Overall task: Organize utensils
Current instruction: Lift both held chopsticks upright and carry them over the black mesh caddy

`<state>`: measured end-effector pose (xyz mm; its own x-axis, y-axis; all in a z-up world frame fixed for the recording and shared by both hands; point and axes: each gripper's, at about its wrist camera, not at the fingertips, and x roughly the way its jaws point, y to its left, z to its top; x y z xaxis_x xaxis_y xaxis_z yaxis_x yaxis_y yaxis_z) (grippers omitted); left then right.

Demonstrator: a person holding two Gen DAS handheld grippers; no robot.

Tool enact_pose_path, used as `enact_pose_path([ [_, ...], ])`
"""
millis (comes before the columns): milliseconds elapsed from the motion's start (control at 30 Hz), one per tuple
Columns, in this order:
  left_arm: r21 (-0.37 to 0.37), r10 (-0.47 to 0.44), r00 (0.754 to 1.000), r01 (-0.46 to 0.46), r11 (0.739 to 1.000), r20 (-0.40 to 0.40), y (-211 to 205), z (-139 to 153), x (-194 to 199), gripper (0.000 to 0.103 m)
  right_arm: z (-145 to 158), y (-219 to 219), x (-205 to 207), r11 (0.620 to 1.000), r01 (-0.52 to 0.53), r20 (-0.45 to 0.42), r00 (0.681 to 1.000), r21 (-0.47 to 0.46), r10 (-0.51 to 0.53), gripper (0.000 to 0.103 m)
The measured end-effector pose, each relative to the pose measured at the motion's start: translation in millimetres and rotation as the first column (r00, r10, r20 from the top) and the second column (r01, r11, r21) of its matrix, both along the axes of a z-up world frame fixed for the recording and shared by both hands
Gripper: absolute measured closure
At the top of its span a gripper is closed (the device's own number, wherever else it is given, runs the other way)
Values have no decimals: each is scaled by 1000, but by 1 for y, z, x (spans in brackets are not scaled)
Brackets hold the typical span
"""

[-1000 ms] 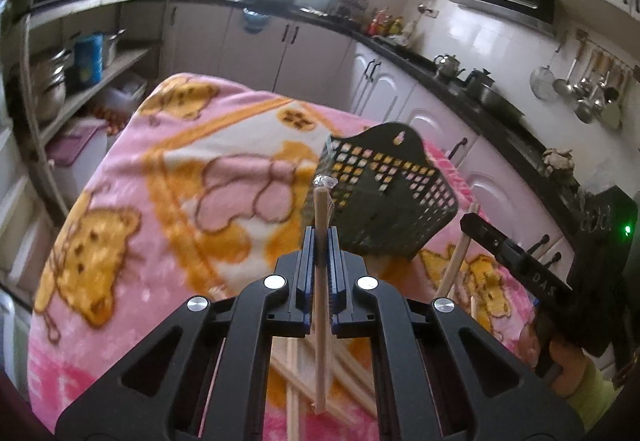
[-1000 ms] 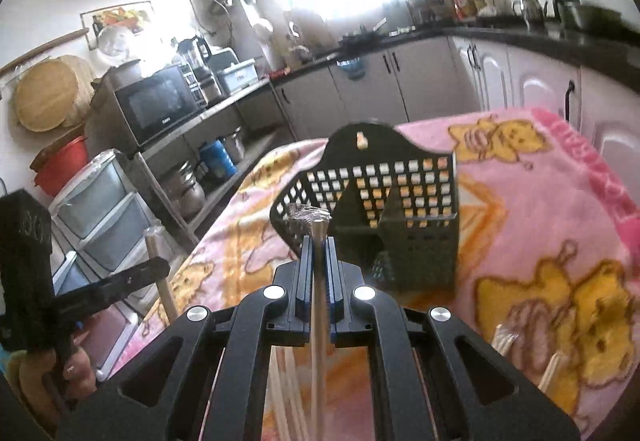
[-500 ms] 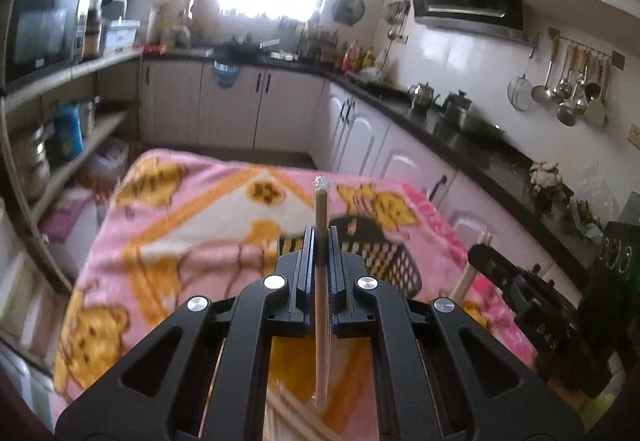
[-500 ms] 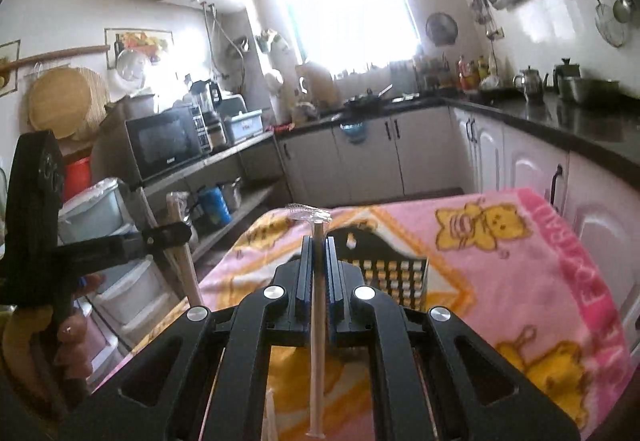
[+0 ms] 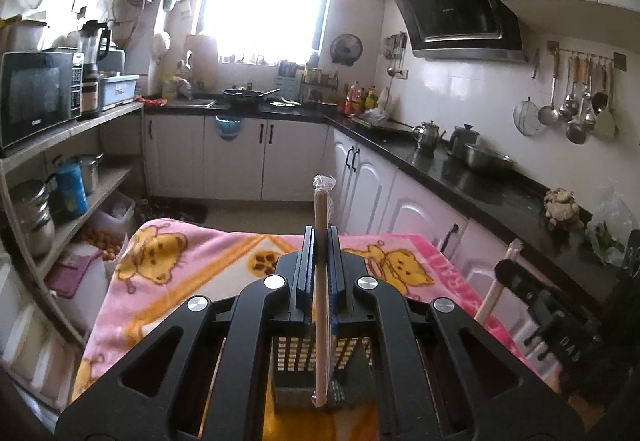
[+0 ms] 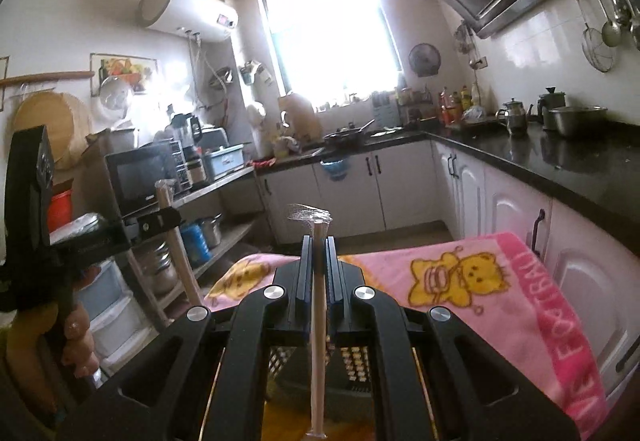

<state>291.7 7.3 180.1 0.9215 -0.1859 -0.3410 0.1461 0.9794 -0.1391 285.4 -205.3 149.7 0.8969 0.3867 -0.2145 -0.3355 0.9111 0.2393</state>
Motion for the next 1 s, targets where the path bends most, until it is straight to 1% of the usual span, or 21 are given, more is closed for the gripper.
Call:
enact_pose_path([
  [167, 9, 24, 999, -24, 1000, 22, -2, -10, 15, 102, 6, -7, 19, 999, 32, 25, 999, 26, -33, 97],
  [333, 17, 42, 999, -43, 999, 29, -3, -27, 28, 102, 3, -6, 36, 998, 64, 36, 997, 11, -64, 97],
  [400, 10, 40, 999, -41, 999, 28, -2, -35, 32, 102, 0, -4, 45, 997, 73, 35, 997, 4, -73, 97],
  [467, 11, 54, 998, -54, 998, 20, -2, -46, 38, 102, -8, -3, 53, 996, 83, 32, 996, -6, -83, 97],
  [533, -6, 45, 999, -45, 999, 9, -2, -57, 42, 102, -15, -2, 57, 996, 86, 25, 996, -10, -85, 97],
  [667, -4, 39, 999, -39, 999, 5, -3, -74, 46, 102, -32, 2, 64, 996, 83, 16, 996, -24, -83, 97],
  [867, 13, 25, 1000, -25, 1000, -15, -5, -95, 49, 102, -55, 5, 70, 995, 89, 3, 996, -33, -89, 97],
  [1000, 31, 12, 1000, -12, 999, -26, -5, -104, 50, 101, -63, 6, 69, 996, 89, 3, 996, -27, -89, 97],
])
